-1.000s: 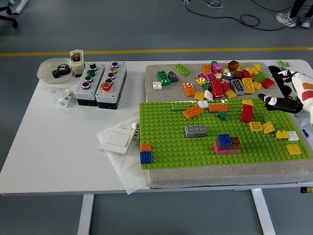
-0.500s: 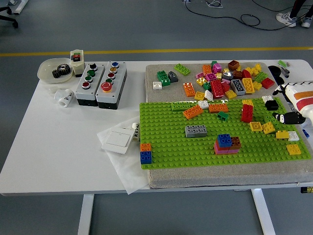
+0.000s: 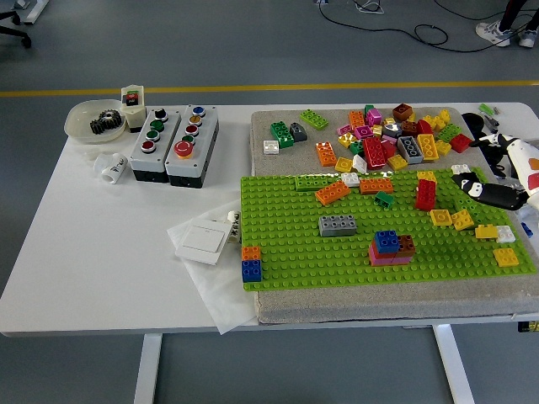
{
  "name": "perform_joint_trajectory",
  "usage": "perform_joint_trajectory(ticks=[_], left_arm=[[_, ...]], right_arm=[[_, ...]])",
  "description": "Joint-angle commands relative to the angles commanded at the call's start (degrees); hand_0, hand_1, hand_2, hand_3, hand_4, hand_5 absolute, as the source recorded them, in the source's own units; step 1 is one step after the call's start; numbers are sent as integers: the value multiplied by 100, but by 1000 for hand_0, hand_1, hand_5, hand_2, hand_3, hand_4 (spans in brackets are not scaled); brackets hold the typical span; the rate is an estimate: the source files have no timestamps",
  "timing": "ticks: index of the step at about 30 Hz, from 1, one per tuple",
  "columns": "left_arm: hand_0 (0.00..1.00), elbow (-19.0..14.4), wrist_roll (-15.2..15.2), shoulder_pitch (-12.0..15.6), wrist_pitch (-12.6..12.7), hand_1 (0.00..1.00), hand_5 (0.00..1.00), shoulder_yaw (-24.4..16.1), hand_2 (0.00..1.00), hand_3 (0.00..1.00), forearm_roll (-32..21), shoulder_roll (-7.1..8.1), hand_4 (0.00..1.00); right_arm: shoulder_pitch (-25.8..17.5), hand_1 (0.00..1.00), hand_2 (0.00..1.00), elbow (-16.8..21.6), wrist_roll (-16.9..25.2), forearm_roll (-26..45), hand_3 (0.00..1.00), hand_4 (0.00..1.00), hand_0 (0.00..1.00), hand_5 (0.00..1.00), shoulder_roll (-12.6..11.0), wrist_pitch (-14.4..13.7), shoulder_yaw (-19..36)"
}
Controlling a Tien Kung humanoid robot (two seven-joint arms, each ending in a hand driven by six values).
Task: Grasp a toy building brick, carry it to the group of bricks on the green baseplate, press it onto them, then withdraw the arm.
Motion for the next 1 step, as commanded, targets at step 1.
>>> perform_joint_trajectory(ticks=[1], left_arm=[[768,0,0,1,-1,754,615,0,793,593,3,1,622]], right_arm=[[-4,735,770,2,41,223,681,928,765,588,0,8,3]])
